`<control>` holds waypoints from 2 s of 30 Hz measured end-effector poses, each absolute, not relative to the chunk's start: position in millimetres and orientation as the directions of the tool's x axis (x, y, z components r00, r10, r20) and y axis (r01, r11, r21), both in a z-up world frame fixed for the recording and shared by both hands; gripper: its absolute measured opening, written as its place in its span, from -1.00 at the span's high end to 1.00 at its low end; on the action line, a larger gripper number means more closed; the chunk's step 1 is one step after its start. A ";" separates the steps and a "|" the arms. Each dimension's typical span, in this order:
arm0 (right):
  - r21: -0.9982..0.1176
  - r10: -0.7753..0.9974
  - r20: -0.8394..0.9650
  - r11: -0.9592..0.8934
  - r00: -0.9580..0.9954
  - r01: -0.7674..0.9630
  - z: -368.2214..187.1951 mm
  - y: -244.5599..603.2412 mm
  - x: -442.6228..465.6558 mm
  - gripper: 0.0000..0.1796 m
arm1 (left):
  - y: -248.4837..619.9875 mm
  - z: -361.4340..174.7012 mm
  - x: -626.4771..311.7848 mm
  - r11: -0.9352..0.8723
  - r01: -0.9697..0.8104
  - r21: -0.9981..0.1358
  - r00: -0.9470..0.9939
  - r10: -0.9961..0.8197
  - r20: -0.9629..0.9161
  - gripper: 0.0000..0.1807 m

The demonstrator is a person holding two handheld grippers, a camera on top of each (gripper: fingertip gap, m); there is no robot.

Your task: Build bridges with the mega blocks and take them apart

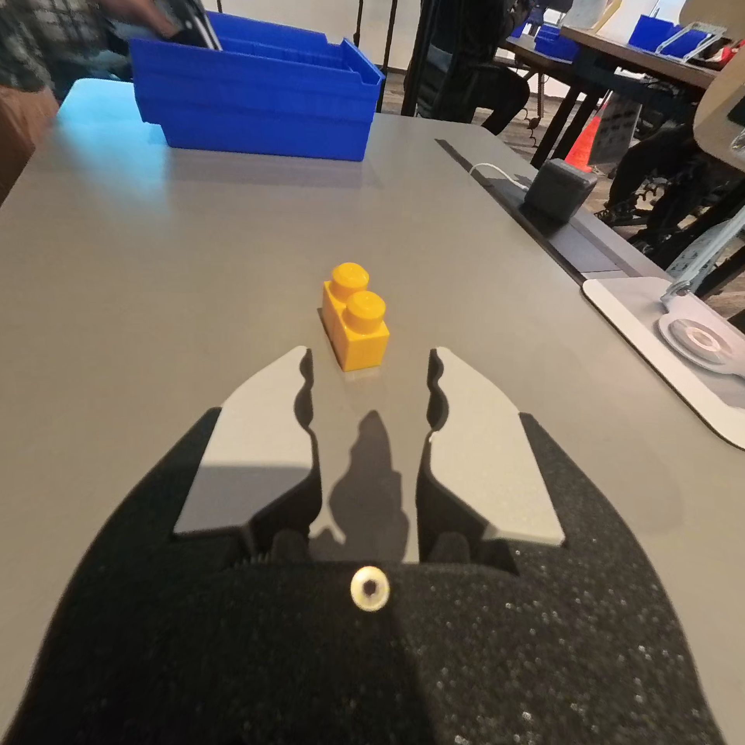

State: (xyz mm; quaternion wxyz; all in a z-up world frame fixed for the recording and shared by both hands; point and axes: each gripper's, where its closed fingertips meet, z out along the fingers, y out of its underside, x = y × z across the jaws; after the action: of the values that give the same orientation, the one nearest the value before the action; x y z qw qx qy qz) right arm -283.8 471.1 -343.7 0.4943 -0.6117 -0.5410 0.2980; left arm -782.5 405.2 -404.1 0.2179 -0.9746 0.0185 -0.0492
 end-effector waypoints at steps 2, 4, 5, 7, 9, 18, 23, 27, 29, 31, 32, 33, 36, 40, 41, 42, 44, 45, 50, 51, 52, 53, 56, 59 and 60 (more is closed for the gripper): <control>-0.926 0.957 0.170 0.073 0.234 0.371 -344.5 470.7 -283.5 0.40 | 408.5 -403.0 -781.2 -0.901 0.005 -0.435 0.992 -0.050 0.115 0.55; -0.925 0.957 0.171 0.073 0.235 0.373 -345.1 471.1 -282.6 0.39 | 412.2 -394.1 -780.9 -0.884 0.024 -0.466 0.989 -0.046 0.138 0.53; -0.926 0.957 0.168 0.071 0.236 0.371 -345.0 471.3 -282.1 0.39 | 414.2 -388.2 -781.5 -0.875 0.038 -0.483 0.988 -0.040 0.152 0.51; -0.928 0.958 0.160 0.063 0.239 0.367 -345.0 472.3 -281.5 0.39 | 418.3 -379.4 -781.7 -0.865 0.075 -0.496 0.982 -0.023 0.189 0.39; -0.928 0.959 0.151 0.054 0.239 0.368 -346.2 472.5 -282.0 0.39 | 420.5 -378.9 -780.7 -0.877 0.098 -0.471 0.979 -0.002 0.206 0.18; -0.920 0.961 0.151 0.052 0.231 0.388 -351.3 470.5 -285.7 0.38 | 442.4 -394.0 -781.5 -0.930 0.087 -0.358 0.993 0.052 0.104 -0.15; -0.910 0.961 0.164 0.061 0.223 0.410 -354.6 468.3 -286.5 0.38 | 435.7 -424.1 -784.6 -0.977 0.073 -0.201 0.996 0.061 0.066 -0.19; -0.904 0.962 0.174 0.071 0.211 0.421 -356.8 465.6 -287.9 0.38 | 437.4 -427.7 -794.2 -0.984 0.021 -0.175 1.000 0.022 -0.003 0.02; -0.905 0.962 0.176 0.075 0.208 0.419 -356.1 464.7 -288.2 0.38 | 438.8 -427.6 -796.9 -0.985 0.017 -0.173 1.000 0.018 -0.004 0.02; -0.905 0.962 0.179 0.079 0.208 0.417 -355.0 464.4 -287.8 0.38 | 440.2 -427.1 -799.3 -0.983 0.008 -0.182 1.000 0.008 -0.002 0.02; -0.906 0.961 0.181 0.080 0.210 0.416 -354.4 464.6 -287.3 0.38 | 440.8 -426.5 -799.6 -0.982 0.005 -0.191 1.000 0.004 0.006 0.03; -0.907 0.960 0.182 0.080 0.213 0.414 -353.7 465.1 -286.7 0.38 | 442.1 -424.5 -799.6 -0.978 0.007 -0.207 1.000 0.002 0.022 0.02; -0.911 0.959 0.179 0.076 0.222 0.404 -352.1 466.7 -285.2 0.39 | 449.1 -408.8 -800.9 -0.956 0.008 -0.293 0.998 -0.011 0.062 0.02; -0.911 0.959 0.175 0.071 0.224 0.405 -353.4 467.7 -285.2 0.39 | 459.8 -370.3 -805.2 -0.899 -0.004 -0.438 0.997 -0.037 0.067 0.02; -0.910 0.959 0.175 0.071 0.223 0.409 -354.3 467.8 -285.3 0.39 | 462.1 -359.4 -804.6 -0.883 -0.014 -0.470 0.997 -0.050 0.064 0.02; -0.909 0.959 0.176 0.071 0.223 0.412 -354.9 467.9 -285.5 0.39 | 464.0 -348.0 -803.5 -0.866 -0.024 -0.499 0.996 -0.061 0.058 0.02; -0.908 0.958 0.175 0.069 0.226 0.413 -355.5 468.5 -285.5 0.39 | 468.2 -323.2 -796.7 -0.830 -0.063 -0.554 0.995 -0.097 0.031 0.03; -0.908 0.958 0.173 0.066 0.227 0.413 -355.5 468.8 -285.4 0.39 | 471.0 -310.0 -789.5 -0.807 -0.098 -0.583 0.992 -0.128 0.011 0.03; -0.921 0.954 0.109 -0.009 0.280 0.389 -353.9 476.7 -281.4 0.37 | 485.6 -261.0 -708.6 -0.661 -0.365 -0.656 0.919 -0.369 -0.139 0.03; -0.928 0.950 0.073 -0.047 0.303 0.369 -351.4 479.7 -279.7 0.36 | 487.5 -257.8 -683.7 -0.623 -0.437 -0.649 0.882 -0.437 -0.175 0.03; -0.935 0.945 0.026 -0.092 0.325 0.343 -347.4 482.5 -277.8 0.36 | 489.1 -256.9 -657.4 -0.584 -0.502 -0.638 0.842 -0.500 -0.206 0.03; -0.940 0.939 -0.027 -0.140 0.342 0.311 -341.7 484.7 -276.4 0.36 | 490.7 -258.3 -631.3 -0.551 -0.555 -0.623 0.802 -0.552 -0.226 0.03; -0.933 0.912 -0.198 -0.289 0.360 0.217 -320.1 488.7 -272.5 0.41 | 492.5 -269.4 -551.9 -0.459 -0.661 -0.593 0.683 -0.695 -0.224 0.03; -0.892 0.858 -0.381 -0.439 0.344 0.107 -294.2 491.1 -275.0 0.43 | 495.2 -282.7 -485.8 -0.369 -0.728 -0.579 0.578 -0.784 -0.227 0.03; -0.868 0.839 -0.445 -0.491 0.313 0.079 -287.3 489.4 -279.0 0.42 | 496.1 -287.0 -466.8 -0.337 -0.747 -0.574 0.543 -0.807 -0.233 0.03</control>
State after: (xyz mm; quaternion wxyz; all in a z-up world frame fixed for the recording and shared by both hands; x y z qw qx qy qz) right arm -279.0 489.4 -287.3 0.3881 -0.7113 -0.3226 0.4892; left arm -466.8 496.1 -287.0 0.3243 -0.8163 0.4757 -0.0463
